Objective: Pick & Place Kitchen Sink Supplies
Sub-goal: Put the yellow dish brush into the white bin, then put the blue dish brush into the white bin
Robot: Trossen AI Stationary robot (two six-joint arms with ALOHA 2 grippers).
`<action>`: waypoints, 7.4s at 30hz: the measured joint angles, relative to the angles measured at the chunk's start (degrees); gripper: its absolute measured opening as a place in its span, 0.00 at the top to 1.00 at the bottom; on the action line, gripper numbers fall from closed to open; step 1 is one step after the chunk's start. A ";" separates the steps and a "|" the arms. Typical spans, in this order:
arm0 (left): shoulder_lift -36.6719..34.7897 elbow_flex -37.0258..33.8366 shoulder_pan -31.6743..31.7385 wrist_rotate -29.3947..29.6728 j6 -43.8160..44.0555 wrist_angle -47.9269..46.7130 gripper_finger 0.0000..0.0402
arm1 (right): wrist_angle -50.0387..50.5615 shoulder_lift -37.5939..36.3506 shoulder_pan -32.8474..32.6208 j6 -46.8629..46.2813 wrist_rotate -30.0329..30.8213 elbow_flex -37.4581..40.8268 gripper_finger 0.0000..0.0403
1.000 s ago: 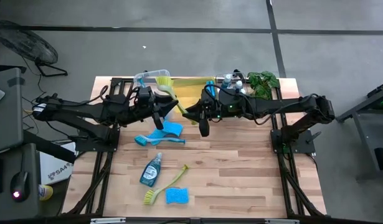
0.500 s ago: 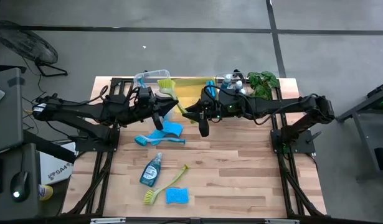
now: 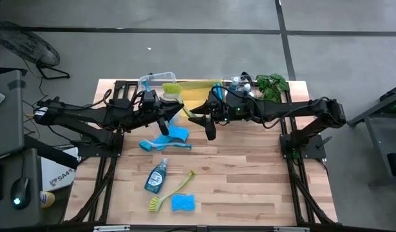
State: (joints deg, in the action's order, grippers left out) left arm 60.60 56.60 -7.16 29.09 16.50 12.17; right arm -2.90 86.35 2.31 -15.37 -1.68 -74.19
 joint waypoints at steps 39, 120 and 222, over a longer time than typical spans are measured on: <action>-13.93 0.00 0.04 14.93 -3.37 -21.15 0.89 | 0.07 -10.38 -0.04 5.39 9.31 0.02 0.43; -17.53 -17.77 59.10 -38.86 32.62 -22.90 0.89 | 3.11 -10.32 -0.07 3.74 10.54 0.02 0.44; -20.81 -17.64 58.88 -57.24 23.27 -26.78 0.54 | 4.62 -10.29 -0.07 3.42 13.32 0.02 0.44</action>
State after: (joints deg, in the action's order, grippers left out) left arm 39.79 38.96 51.72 -28.15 39.76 -14.61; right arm 1.72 76.05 2.24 -11.94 11.64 -74.17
